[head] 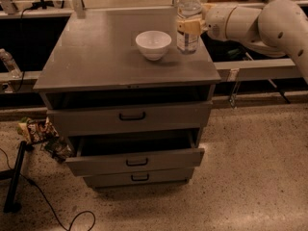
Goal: Pick blue plastic bottle from white bowl and place on counter
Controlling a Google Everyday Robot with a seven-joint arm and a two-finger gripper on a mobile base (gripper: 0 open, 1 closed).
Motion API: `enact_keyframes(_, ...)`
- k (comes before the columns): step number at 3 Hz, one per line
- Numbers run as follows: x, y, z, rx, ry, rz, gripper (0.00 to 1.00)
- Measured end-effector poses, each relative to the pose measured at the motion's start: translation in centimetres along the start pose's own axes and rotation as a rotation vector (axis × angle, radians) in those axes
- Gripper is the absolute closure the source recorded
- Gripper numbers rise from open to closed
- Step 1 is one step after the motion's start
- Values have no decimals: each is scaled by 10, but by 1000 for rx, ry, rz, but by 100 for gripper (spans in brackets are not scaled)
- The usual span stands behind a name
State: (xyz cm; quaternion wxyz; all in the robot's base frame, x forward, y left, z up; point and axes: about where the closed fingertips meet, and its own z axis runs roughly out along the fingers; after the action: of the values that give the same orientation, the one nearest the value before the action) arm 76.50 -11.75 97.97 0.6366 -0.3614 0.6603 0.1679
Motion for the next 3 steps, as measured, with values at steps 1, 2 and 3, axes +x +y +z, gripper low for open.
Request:
enact_keyframes(1, 12, 20, -1, -49, -19, -7, 80)
enact_keyframes(2, 19, 30, -2, -78, -18, 0, 59)
enact_keyframes(3, 30, 46, 1, -104, -25, 18, 35)
